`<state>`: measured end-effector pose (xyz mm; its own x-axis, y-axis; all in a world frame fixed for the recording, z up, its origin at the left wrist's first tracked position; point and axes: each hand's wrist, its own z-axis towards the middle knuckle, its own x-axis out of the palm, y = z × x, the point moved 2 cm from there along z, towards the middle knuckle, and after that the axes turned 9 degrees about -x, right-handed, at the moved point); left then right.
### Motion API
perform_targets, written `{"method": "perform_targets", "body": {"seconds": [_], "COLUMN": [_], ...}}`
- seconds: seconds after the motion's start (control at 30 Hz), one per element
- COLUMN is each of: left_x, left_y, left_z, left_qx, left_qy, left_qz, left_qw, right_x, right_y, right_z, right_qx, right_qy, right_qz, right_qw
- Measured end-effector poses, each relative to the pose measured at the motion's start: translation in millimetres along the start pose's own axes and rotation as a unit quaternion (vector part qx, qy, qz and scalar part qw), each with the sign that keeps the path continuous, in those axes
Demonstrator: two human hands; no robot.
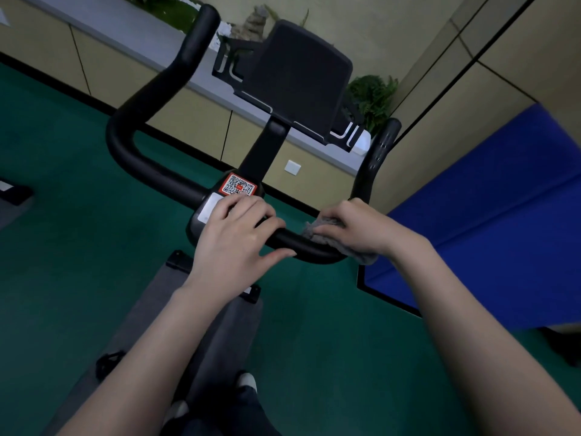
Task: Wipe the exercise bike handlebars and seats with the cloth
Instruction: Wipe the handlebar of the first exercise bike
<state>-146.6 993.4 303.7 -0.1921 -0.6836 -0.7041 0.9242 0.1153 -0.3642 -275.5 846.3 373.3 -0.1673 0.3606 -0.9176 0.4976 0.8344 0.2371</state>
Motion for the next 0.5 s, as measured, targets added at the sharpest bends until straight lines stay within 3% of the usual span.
{"method": "perform_targets", "body": {"seconds": [0.17, 0.27, 0.37, 0.5], "left_x": [-0.6, -0.4, -0.5, -0.1], "left_y": [0.8, 0.7, 0.9, 0.3], "left_z": [0.5, 0.0, -0.5, -0.2], "left_qx": [-0.003, -0.001, -0.002, -0.004], "left_qy": [0.003, 0.004, 0.005, 0.009], "left_qz": [-0.003, -0.003, 0.001, 0.005], "left_qw": [1.000, 1.000, 1.000, 1.000], "right_x": [6.6, 5.0, 3.7, 16.6], "right_y": [8.1, 0.8, -7.0, 1.0], "right_z": [-0.2, 0.5, -2.6, -15.0], "right_qx": [-0.032, -0.048, -0.058, -0.072], "right_qy": [-0.013, -0.010, -0.061, -0.134], "right_qz": [0.020, -0.032, -0.070, -0.007], "right_qw": [0.999, 0.998, 0.994, 0.988]}}
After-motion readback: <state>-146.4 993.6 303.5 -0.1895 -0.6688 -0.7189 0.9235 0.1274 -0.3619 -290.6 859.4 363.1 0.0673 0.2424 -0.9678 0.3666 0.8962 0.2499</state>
